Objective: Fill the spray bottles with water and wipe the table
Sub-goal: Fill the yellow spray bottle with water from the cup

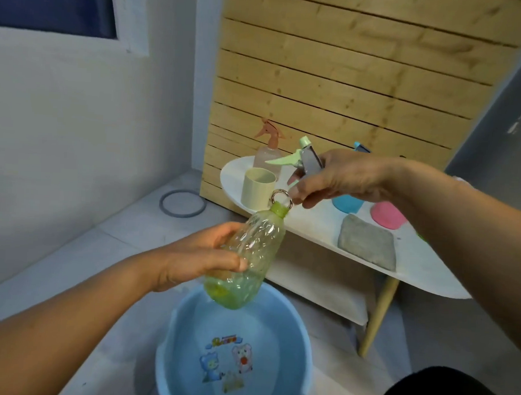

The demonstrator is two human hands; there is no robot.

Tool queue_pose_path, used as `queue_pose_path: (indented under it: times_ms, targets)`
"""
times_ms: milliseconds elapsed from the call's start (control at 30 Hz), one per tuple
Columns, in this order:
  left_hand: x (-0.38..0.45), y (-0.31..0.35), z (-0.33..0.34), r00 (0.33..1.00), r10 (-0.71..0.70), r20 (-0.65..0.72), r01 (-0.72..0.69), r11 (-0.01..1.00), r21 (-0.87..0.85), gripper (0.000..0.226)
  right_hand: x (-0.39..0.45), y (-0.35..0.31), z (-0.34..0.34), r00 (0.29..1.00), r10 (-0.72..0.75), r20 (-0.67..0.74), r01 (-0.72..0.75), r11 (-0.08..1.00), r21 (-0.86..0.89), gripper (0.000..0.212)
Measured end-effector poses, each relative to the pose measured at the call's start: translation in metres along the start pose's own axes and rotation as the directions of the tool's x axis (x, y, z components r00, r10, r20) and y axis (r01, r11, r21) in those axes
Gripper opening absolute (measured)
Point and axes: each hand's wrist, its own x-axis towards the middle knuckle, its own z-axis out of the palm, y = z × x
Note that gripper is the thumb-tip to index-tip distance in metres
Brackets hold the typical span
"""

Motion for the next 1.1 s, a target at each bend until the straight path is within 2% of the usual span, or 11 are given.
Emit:
queue_pose_path:
  times_ms: [67, 167, 267, 333, 400, 533, 633, 733, 900, 1100]
  targets:
    - [0.002, -0.01, -0.003, 1.0, -0.018, -0.016, 0.019, 0.998, 0.057, 0.072, -0.001, 0.005, -0.012, 0.995, 0.068, -0.069, -0.063, 0.995, 0.078, 0.044]
    - [0.006, -0.025, -0.006, 0.991, -0.057, -0.118, 0.073, 0.988, 0.135, 0.079, 0.002, 0.018, -0.03, 0.962, 0.194, -0.194, -0.127, 0.941, 0.314, 0.052]
    - [0.015, -0.037, -0.009, 0.967, -0.063, -0.246, 0.126, 0.96, 0.252, 0.095, 0.008, 0.037, -0.033, 0.893, 0.335, -0.3, -0.175, 0.874, 0.454, 0.039]
    - [0.022, -0.043, -0.011, 0.95, -0.046, -0.31, 0.149, 0.936, 0.319, 0.096, 0.014, 0.052, -0.031, 0.839, 0.416, -0.35, -0.187, 0.825, 0.533, 0.034]
    - [0.029, -0.047, -0.009, 0.933, -0.021, -0.359, 0.15, 0.929, 0.338, 0.092, 0.019, 0.069, -0.026, 0.798, 0.486, -0.356, -0.18, 0.756, 0.629, 0.03]
    - [0.04, -0.05, -0.004, 0.916, 0.007, -0.402, 0.134, 0.937, 0.322, 0.087, 0.032, 0.116, -0.014, 0.72, 0.637, -0.275, -0.209, 0.577, 0.79, 0.022]
    - [0.045, -0.051, 0.0, 0.919, 0.007, -0.394, 0.129, 0.939, 0.318, 0.087, 0.042, 0.15, -0.006, 0.669, 0.708, -0.228, -0.239, 0.495, 0.835, 0.02]
    - [0.047, -0.052, 0.002, 0.922, 0.011, -0.387, 0.124, 0.939, 0.321, 0.088, 0.055, 0.171, -0.003, 0.618, 0.749, -0.238, -0.269, 0.485, 0.832, 0.021]
    - [0.049, -0.054, 0.003, 0.93, 0.004, -0.368, 0.121, 0.941, 0.317, 0.087, 0.082, 0.187, -0.001, 0.615, 0.755, -0.23, -0.236, 0.454, 0.859, 0.018]
    - [0.049, -0.055, -0.001, 0.926, -0.003, -0.377, 0.129, 0.942, 0.308, 0.086, 0.103, 0.202, 0.005, 0.606, 0.756, -0.246, -0.285, 0.496, 0.82, 0.021]
